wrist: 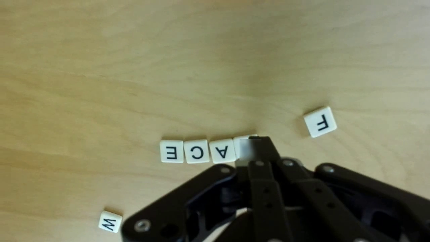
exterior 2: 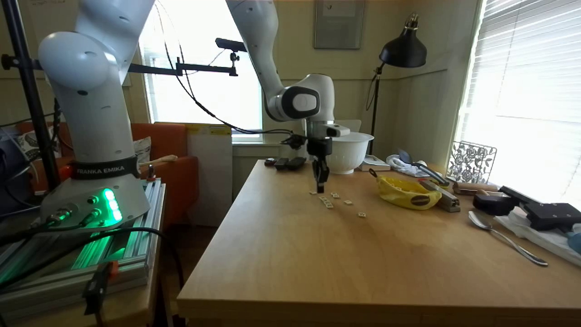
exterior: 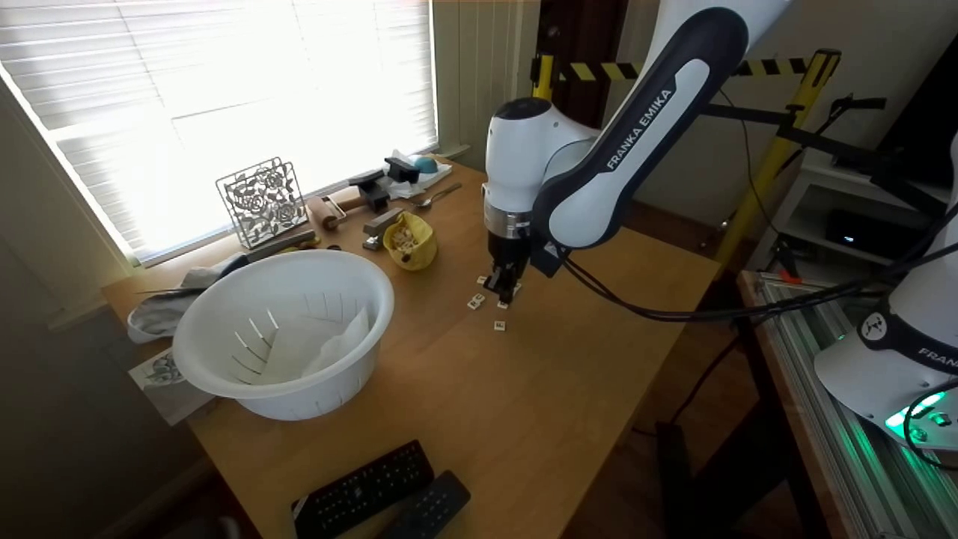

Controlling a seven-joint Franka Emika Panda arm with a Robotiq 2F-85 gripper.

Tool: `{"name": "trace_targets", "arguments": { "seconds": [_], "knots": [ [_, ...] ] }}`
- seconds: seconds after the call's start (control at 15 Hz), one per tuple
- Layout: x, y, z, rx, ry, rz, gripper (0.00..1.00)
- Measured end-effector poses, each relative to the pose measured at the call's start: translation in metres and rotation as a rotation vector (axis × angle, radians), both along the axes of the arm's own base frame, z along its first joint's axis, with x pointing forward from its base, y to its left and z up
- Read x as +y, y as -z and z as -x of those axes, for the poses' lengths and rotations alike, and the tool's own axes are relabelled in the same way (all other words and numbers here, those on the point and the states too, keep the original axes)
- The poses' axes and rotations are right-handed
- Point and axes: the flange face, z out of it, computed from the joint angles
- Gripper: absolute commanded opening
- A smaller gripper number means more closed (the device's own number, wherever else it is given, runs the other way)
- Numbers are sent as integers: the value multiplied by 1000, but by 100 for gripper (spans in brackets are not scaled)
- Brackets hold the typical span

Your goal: Slide two letters to the left

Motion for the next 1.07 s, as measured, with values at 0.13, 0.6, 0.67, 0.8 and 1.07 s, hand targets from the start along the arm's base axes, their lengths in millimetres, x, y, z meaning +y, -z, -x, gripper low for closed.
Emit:
{"name": "trace_targets", "arguments": {
  "seconds": [0.13, 0.6, 0.67, 0.8, 1.07],
  "knots": [
    [-2, 1, 0, 0, 3, 0, 0],
    [-3, 8, 2, 2, 4, 1, 0],
    [-4, 10, 2, 1, 4, 2, 0],
    [-5, 14, 2, -2, 7, 1, 0],
    [-7, 15, 2, -8, 14, 0, 0]
  ]
}}
